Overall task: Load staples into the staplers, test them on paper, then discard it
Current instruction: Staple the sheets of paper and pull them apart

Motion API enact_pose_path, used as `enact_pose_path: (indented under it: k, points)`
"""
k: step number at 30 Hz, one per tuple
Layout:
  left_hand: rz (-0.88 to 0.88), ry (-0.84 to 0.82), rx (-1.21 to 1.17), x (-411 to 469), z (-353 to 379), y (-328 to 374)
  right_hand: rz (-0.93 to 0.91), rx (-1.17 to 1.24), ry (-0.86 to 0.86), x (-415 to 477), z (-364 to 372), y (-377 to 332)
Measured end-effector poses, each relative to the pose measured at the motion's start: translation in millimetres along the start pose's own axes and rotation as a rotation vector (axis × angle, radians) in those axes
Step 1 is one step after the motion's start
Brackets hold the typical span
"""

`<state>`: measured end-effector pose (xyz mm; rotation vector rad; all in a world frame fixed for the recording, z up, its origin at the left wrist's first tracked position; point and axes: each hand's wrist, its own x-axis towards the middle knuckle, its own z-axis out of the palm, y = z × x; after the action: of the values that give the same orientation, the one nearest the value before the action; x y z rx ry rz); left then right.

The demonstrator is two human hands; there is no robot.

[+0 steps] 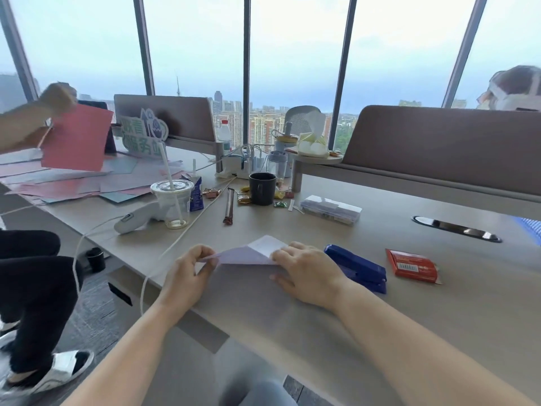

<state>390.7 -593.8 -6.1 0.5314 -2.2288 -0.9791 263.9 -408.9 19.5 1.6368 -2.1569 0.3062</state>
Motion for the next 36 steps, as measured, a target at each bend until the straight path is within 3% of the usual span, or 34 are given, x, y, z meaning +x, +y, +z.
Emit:
enact_pose_path:
  k: [3, 10, 14, 23, 28, 36]
  points:
    - [0.031, 0.006, -0.058, -0.1, -4.7, 4.5, 0.085, 0.181, 0.168, 1.9, -1.8, -2.4]
    - [0.145, -0.018, -0.121, -0.3, -13.4, 54.5, 0.233, 0.429, 0.343, 11.6, -34.7, -3.7]
    - [0.260, 0.014, -0.228, 2.7, -14.2, 99.4, 0.234, 0.362, 0.427, 11.1, -50.5, -3.9]
    - [0.277, -0.107, -0.445, 3.4, 18.6, 146.1, 0.342, 0.336, 0.512, -24.2, -76.8, 8.9]
    - [0.346, -0.094, -0.492, 0.6, 39.2, 163.0, 0.279, 0.276, 0.625, -47.7, -94.0, 22.1]
    - [0.490, -0.076, -0.528, -3.9, 75.0, 191.0, 0.314, 0.031, 0.705, -90.1, -120.9, 37.0]
